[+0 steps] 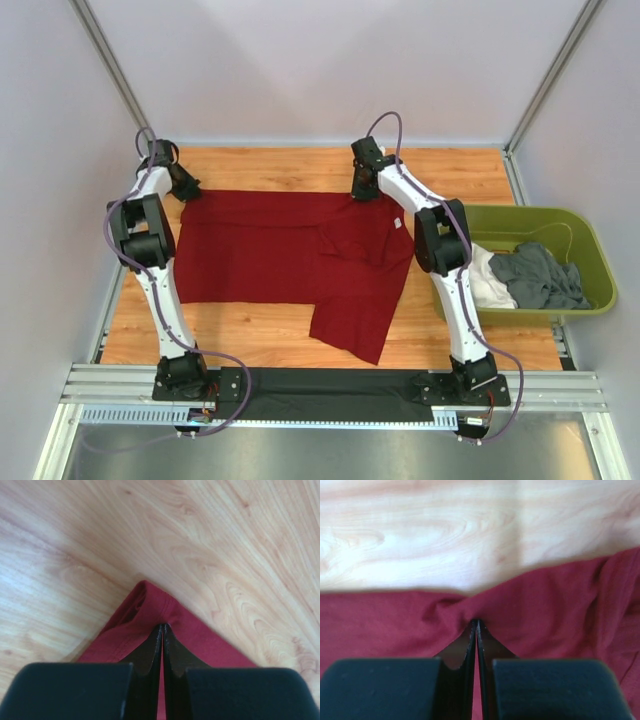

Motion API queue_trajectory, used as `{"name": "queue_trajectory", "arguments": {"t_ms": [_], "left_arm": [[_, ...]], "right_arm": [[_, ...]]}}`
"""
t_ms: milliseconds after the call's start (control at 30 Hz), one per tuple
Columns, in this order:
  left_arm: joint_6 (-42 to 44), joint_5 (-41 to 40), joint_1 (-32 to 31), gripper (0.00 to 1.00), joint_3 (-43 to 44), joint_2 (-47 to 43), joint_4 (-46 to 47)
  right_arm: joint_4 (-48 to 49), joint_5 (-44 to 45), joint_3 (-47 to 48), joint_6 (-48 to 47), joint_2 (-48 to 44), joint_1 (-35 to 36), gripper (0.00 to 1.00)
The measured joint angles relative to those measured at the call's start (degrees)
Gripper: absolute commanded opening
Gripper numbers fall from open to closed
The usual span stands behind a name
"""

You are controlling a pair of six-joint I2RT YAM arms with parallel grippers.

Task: Fold and stack the t-shirts
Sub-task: Fold the tshirt

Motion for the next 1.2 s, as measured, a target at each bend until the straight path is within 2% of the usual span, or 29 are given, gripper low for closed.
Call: {"name": "queue_trajectory", "arguments": {"t_ms": [367, 567, 700, 733, 833, 967, 1033, 1067, 1133, 1167, 1200], "left_arm": [[-2.8, -0.4, -0.2, 0.08, 15.9, 9.3, -4.8], [-2.6, 0.7, -0.2, 0.13, 18.6, 10.8, -4.8], [-1.3, 1.2, -0.2, 0.26, 15.8, 8.7, -3.0], [-1.0, 1.4, -0.2, 0.36, 13.2, 6.6, -1.7], [-0.2, 1.7, -0.2, 0.51, 3.4, -2.8, 0.9], [-0.8, 1.5, -0.2, 0.56, -9.4, -19.8, 5.5], [-0.8, 1.0, -0.2, 0.58, -13.1, -27.5, 6.3], [-0.9, 0.1, -0.2, 0.59, -15.1, -31.8, 6.4], [-1.0, -1.6, -0.2, 0.63, -18.7, -39.1, 6.1], [-1.1, -2.6, -0.2, 0.63, -20.9, -42.6, 5.4], [-1.4, -3.2, -0.1, 0.65, -22.8, -45.4, 4.5]], "right_arm": [[-0.3, -1.0, 11.7, 1.6, 7.3, -3.3, 0.08], [0.9, -3.9, 13.9, 0.3, 8.4, -3.7, 0.12], [3.7, -7.9, 14.4, -1.8, 7.7, -3.8, 0.19], [4.1, -8.6, 14.4, -2.3, 7.3, -3.8, 0.20], [5.2, -10.1, 13.2, -4.2, 3.5, -4.0, 0.23], [6.5, -10.3, 6.0, -5.6, -9.0, -4.1, 0.46], [7.8, -10.3, 0.3, -5.8, -18.0, -4.1, 0.57], [8.6, -10.4, -2.1, -5.8, -22.5, -4.1, 0.70], [10.4, -10.3, -7.2, -5.9, -30.3, -4.0, 0.81], [10.7, -10.1, -10.2, -5.8, -34.5, -4.0, 0.94], [11.1, -9.9, -13.4, -5.3, -38.2, -3.9, 0.99]]}}
